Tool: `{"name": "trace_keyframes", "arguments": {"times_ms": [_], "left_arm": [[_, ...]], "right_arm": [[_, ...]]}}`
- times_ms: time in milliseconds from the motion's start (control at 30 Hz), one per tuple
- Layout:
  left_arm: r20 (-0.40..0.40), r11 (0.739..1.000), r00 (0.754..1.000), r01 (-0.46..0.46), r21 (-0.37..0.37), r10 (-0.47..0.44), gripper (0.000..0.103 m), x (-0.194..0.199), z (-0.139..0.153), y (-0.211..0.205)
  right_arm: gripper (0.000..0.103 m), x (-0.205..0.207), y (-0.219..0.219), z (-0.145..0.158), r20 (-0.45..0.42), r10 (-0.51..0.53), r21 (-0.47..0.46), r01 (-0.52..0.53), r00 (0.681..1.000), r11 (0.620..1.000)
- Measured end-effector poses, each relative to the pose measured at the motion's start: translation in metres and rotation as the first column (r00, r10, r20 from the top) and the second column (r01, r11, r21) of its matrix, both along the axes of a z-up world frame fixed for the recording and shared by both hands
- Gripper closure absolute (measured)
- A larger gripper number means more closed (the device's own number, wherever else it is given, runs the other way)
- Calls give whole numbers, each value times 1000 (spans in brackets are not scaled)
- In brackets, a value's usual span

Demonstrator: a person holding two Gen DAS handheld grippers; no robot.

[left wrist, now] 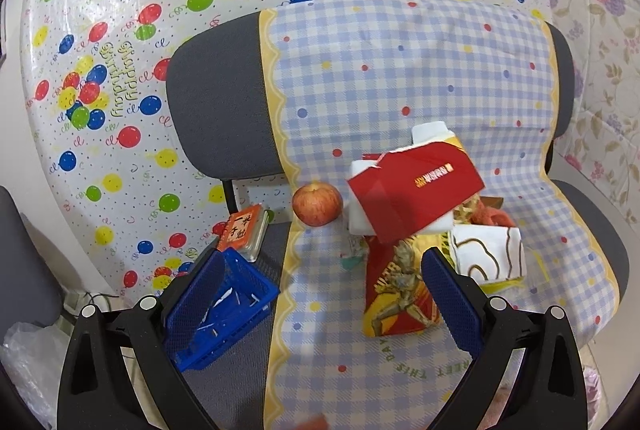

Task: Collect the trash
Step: 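Reach the left tool to the red-and-white paper box and close on it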

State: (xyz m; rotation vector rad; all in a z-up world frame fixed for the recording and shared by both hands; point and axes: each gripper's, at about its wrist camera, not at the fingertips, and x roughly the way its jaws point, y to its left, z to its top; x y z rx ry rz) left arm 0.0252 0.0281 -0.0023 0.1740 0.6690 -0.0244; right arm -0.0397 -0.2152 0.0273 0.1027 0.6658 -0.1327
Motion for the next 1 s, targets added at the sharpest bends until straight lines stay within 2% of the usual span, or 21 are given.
{"name": "trace_keyframes", "arguments": {"times_ms": [167,267,400,533,767,800,867,1000], "left_arm": [[-20,1000,1000,23,-14,-23,7,19,-10,6],[-20,999,1000,11,31,-10,7,31,-18,4],[-2,998,998,63,12,-63,7,40,-24,3],[-27,989,989,142,-40,-143,7,55,-25,-9],[-18,967,969,246,-63,-247,8,85,-31,-40],[-12,964,966,259,-60,-260,8,88,-31,-43],[-7,957,958,287,-43,-287,8,96,-30,-51],[-36,936,936,351,-2,-351,8,112,-36,-67]], "right_arm": [[6,23,5,-10,18,17,22,-18,1000,1000],[6,36,9,-17,27,18,15,-19,999,1000],[6,42,12,-19,112,48,5,-49,993,999],[6,51,9,-24,68,45,-14,-44,997,999],[6,55,-2,-33,22,14,-28,-13,1000,1000],[6,55,-4,-34,17,13,-29,-13,1000,1000],[13,56,-9,-36,5,29,-16,-29,1000,999],[16,61,-15,-41,-13,45,7,-45,999,999]]}}
